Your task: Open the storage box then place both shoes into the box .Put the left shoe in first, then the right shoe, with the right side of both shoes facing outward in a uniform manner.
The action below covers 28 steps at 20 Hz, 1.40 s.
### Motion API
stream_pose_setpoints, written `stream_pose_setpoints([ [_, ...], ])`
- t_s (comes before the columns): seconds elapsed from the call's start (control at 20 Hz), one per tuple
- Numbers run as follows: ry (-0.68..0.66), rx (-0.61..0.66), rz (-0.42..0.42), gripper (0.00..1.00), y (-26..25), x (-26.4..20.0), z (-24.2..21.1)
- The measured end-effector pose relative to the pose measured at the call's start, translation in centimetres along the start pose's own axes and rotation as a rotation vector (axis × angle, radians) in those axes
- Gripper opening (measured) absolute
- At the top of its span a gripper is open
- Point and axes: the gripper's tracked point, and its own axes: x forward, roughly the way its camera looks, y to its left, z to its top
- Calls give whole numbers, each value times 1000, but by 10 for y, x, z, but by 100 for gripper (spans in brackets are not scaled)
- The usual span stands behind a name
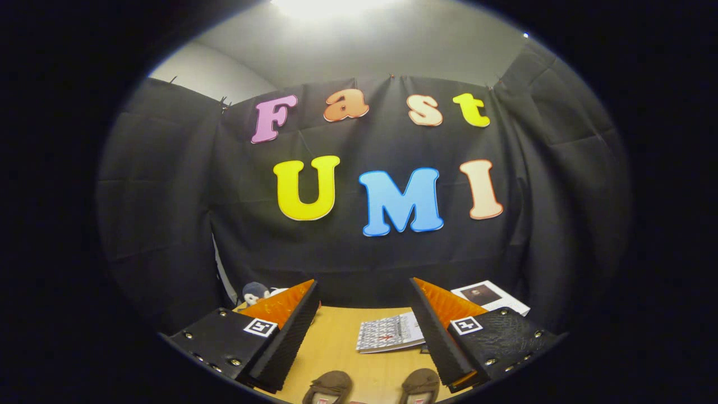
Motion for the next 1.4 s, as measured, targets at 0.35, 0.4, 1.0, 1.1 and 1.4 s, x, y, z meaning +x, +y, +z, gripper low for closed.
stream_pose_setpoints([
  [0.35, 143, 103, 76, 97, 18, 17, -51],
  [0.4, 166, 125, 94, 97, 24, 19, -59],
  [1.0, 576, 582, 329, 97, 93, 26, -165],
  [1.1, 636, 643, 378, 97, 106, 24, -181],
  [1.4, 766, 793, 503, 97, 144, 18, -217],
])
